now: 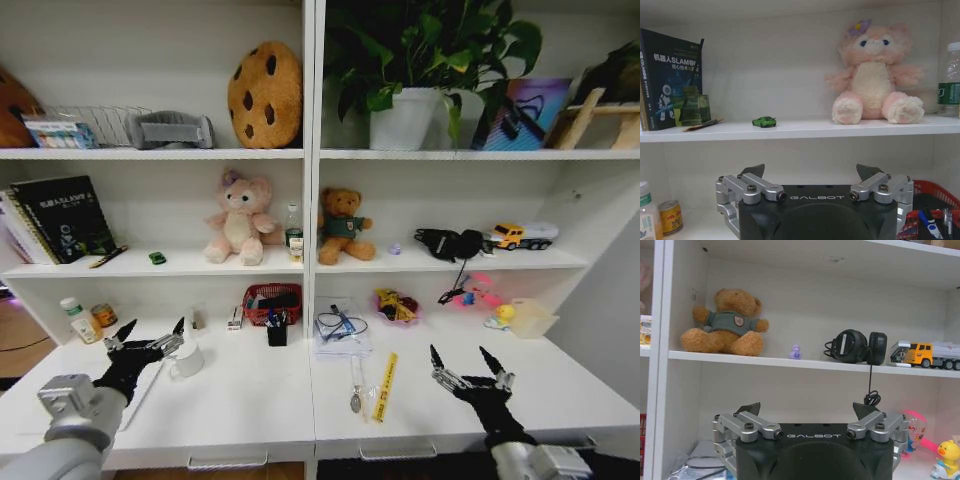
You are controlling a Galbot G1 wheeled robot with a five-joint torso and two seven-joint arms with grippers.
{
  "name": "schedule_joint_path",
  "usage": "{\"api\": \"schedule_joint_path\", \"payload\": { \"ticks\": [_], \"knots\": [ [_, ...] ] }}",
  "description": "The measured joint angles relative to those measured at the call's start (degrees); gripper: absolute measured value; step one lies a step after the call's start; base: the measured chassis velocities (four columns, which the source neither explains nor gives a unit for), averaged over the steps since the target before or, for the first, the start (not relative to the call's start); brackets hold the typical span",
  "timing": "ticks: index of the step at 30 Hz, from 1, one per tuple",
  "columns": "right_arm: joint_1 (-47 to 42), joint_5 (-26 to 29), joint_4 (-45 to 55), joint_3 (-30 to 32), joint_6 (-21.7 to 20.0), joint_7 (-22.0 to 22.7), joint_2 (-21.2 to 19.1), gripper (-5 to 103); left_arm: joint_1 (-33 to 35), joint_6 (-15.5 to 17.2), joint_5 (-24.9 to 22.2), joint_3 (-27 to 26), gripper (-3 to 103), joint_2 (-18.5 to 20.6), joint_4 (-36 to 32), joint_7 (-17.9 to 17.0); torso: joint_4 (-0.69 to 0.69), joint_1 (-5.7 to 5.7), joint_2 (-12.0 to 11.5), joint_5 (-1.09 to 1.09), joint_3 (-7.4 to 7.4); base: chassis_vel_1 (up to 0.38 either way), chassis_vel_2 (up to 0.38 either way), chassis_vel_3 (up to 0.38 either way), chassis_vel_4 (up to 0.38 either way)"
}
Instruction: Organize the objects on the table.
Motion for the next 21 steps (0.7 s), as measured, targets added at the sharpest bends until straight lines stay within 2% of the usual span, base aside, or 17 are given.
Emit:
{"api": "schedule_joint_path", "payload": {
  "ticks": [10,21],
  "knots": [
    [0.0,0.0,-0.1,0.0,0.0,0.0,0.0,100,0.0,0.0,0.0,0.0,100,0.0,0.0,0.0,0.0,0.01,0.0,-0.01,0.0,0.192,0.195,-0.202,-0.194],
    [0.0,0.0,-0.1,0.0,0.0,0.0,0.0,100,0.0,0.0,0.0,0.0,100,0.0,0.0,0.0,-0.01,-0.01,0.0,-0.02,-0.01,0.315,0.322,-0.325,-0.318]
  ]
}}
